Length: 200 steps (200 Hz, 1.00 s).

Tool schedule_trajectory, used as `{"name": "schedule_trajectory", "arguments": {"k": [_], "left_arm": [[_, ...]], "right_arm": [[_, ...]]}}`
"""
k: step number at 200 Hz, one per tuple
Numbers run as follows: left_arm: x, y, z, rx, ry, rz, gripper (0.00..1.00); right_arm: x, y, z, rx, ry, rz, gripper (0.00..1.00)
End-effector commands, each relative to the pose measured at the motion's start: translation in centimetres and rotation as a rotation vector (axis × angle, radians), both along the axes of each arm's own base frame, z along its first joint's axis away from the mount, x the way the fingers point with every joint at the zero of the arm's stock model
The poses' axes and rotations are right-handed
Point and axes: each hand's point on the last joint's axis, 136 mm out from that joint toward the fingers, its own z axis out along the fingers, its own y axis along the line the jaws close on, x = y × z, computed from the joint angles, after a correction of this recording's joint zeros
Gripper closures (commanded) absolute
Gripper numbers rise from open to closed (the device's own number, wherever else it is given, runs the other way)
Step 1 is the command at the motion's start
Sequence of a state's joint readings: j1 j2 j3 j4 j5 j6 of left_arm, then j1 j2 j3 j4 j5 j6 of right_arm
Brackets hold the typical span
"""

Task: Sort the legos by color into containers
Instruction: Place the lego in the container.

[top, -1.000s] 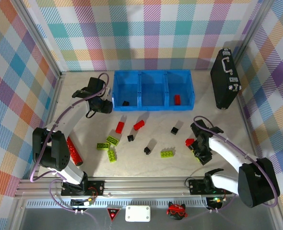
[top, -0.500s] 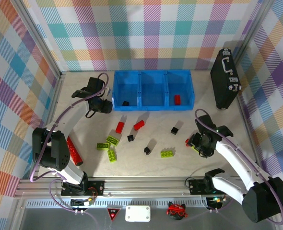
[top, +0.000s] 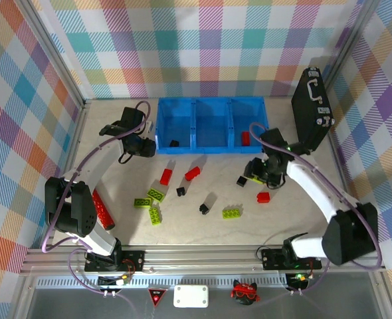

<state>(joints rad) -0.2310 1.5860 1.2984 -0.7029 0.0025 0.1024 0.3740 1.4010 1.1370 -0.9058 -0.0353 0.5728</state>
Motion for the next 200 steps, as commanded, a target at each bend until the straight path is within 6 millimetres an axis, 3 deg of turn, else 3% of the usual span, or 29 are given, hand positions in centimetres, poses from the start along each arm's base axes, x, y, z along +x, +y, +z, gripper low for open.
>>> {"name": "schedule_trajectory", "arguments": {"k": [1, 53, 83, 200], "left_arm": [[0.3, 0.1, 0.8, -0.01, -0.02, -0.008, 0.55], [0.2, 0.2, 0.6, -0.009, -0.014, -0.006, 0.55], [0.2, 0.2, 0.5, -0.01, -0.012, -0.007, 0.55], [0.2, 0.3, 0.2, -0.005, -0.007, -0.003, 0.55]], "right_arm": [[2.9, 2.4, 1.6, -0.005, -0.064, 0.086, 0.39], [9.2, 7.6, 2.8, -0.057, -0.119, 0.186, 0.39], [12.0, 9.7, 2.1, -0.088, -0.121, 0.229, 0.39], [18.6, 13.1, -3.4, -0.151, -0.075, 0.266, 0.38]]}}
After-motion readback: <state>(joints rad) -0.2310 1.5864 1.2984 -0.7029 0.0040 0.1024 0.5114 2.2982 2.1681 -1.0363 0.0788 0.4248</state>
